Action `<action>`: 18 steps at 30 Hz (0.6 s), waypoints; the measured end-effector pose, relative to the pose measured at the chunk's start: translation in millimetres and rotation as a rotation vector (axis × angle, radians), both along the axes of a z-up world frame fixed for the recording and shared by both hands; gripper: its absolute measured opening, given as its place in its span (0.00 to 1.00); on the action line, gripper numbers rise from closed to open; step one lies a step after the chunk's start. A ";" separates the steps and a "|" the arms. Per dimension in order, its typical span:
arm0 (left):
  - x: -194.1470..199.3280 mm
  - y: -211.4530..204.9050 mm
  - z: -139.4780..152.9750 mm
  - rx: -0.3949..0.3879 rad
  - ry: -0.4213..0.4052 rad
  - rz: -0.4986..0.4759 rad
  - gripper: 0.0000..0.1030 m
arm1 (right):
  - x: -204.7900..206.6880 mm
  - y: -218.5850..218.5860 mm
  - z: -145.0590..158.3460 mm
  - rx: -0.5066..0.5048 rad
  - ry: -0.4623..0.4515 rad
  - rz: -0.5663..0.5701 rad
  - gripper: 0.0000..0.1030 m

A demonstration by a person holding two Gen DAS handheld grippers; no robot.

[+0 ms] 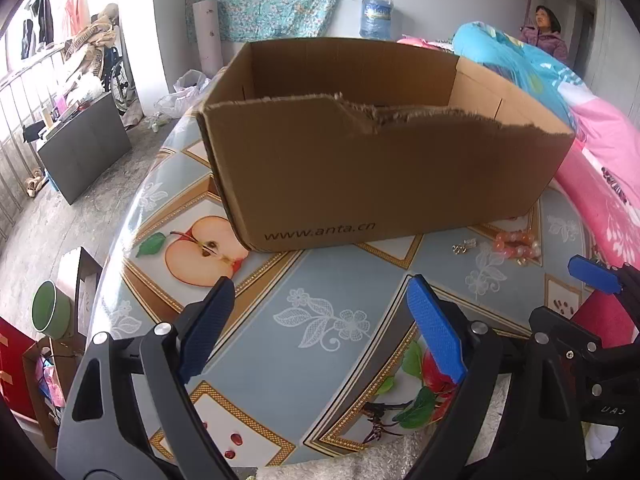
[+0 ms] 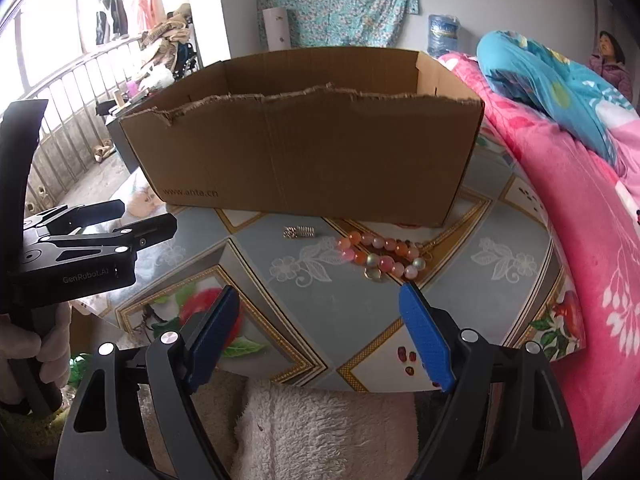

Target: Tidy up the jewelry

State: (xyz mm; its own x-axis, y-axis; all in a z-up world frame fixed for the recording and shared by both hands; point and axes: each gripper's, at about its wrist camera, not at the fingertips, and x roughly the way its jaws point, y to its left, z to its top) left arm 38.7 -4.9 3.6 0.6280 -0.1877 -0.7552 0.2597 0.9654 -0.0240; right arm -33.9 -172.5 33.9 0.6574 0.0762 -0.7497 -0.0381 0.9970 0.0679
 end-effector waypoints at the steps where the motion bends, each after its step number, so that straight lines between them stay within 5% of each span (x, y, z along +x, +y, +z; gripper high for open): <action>1: 0.1 -2.7 -3.3 0.012 0.001 -0.011 0.82 | -0.8 0.1 -4.8 0.000 0.011 -0.005 0.77; 18: 6.3 -25.1 -13.6 0.067 0.003 -0.047 0.82 | -0.7 -11.0 -24.3 0.031 0.032 -0.055 0.77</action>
